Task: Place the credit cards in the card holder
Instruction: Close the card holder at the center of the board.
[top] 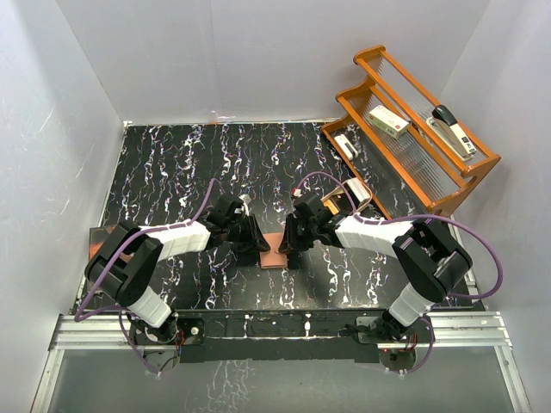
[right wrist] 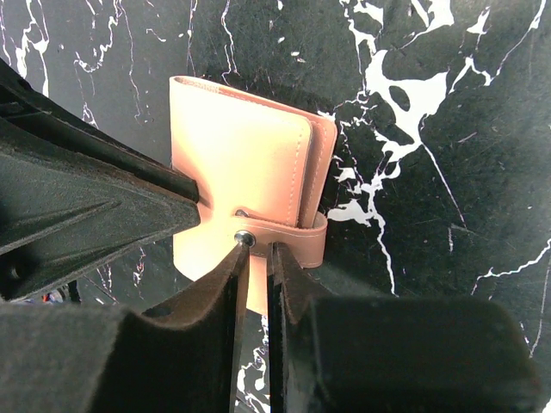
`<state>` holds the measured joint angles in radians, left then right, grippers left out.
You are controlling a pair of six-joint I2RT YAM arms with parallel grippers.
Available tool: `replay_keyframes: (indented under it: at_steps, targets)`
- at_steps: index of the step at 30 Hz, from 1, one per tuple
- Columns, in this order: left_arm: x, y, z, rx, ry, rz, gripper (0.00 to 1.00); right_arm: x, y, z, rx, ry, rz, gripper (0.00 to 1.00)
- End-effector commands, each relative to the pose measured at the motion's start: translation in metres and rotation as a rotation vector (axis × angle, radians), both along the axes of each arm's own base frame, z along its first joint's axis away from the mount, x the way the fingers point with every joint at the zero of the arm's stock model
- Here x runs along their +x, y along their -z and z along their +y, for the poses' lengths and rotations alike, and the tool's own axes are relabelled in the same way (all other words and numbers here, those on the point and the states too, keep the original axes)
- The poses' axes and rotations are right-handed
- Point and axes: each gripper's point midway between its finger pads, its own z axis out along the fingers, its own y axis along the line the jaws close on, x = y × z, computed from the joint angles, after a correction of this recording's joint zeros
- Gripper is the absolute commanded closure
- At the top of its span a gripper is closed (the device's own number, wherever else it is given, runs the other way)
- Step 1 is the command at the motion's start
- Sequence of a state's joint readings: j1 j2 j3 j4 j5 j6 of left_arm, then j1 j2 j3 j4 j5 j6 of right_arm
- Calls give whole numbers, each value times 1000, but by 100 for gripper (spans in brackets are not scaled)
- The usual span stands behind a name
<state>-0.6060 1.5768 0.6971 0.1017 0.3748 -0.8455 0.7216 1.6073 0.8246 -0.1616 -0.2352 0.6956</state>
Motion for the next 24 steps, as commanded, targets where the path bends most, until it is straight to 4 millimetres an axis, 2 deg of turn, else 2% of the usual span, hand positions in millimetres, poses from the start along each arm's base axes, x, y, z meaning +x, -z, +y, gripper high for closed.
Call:
replay_keyframes:
  at_steps: [1,12,24]
  targets:
    - [-10,7,5,24,6,21,82,13,-10,14,39,-17,-53,87]
    - [-11,7,3,11,3,24,82,20,-9,14,-7,22,-47,86]
    - [-12,8,2,3,4,32,82,22,-12,22,-29,25,-47,90]
